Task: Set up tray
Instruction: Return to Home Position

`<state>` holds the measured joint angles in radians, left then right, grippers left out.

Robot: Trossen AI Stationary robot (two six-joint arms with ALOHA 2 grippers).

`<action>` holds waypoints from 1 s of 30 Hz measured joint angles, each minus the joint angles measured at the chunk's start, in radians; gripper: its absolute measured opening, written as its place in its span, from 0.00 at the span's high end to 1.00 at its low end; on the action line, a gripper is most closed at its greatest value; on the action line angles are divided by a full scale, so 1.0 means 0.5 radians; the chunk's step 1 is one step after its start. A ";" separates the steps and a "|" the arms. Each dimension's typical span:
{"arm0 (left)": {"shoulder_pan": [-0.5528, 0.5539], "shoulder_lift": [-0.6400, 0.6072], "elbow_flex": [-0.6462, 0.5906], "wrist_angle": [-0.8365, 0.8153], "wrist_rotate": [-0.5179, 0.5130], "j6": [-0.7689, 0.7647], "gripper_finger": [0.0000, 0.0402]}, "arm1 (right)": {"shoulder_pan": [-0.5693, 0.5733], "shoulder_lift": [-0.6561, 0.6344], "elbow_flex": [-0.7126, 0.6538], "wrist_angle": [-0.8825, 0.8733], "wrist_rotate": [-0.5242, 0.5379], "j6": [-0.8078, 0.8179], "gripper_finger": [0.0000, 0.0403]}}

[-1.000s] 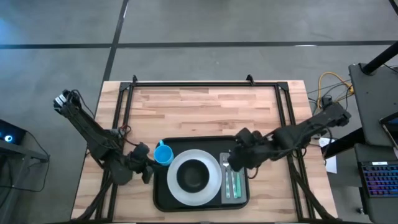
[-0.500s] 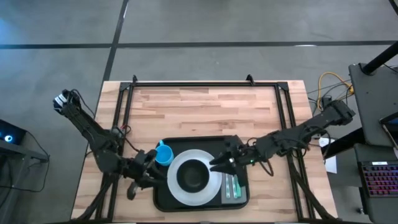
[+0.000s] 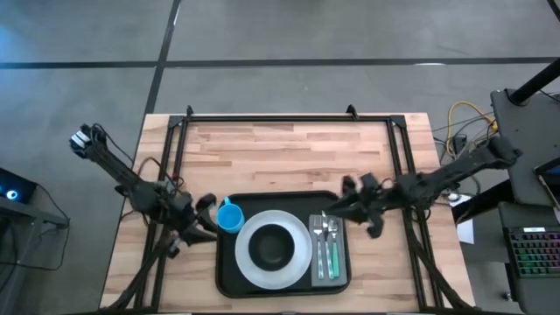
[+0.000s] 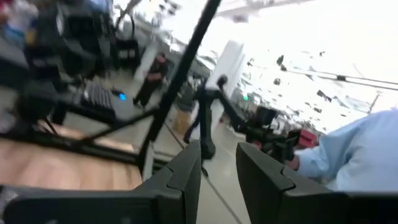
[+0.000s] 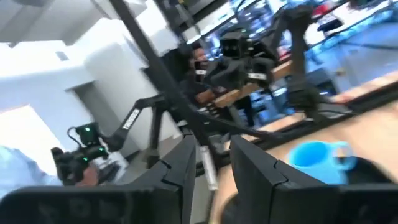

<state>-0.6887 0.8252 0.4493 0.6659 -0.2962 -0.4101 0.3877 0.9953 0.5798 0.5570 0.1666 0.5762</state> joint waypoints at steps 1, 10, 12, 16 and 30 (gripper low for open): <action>0.017 -0.083 -0.044 0.000 0.000 0.035 0.79 | -0.003 -0.108 -0.050 -0.069 0.036 -0.012 0.78; 0.333 -0.604 -0.381 -0.016 0.001 0.068 0.79 | -0.051 -0.906 -0.401 -0.628 0.194 -0.001 0.79; 0.445 -0.659 -0.427 -0.092 0.034 -0.031 0.79 | -0.083 -1.043 -0.468 -0.693 0.203 0.002 0.78; 0.702 -0.686 -0.478 -0.206 0.303 -0.196 0.79 | -0.144 -1.283 -0.584 -0.799 0.198 0.008 0.78; 1.169 -0.790 -0.604 -0.265 0.777 -0.071 0.79 | -0.188 -1.991 -0.714 -1.327 0.274 -0.103 0.79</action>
<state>-0.1040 0.4301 0.1474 0.5334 0.0924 -0.4458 0.2935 -0.0003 0.2229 -0.1067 0.3037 0.5248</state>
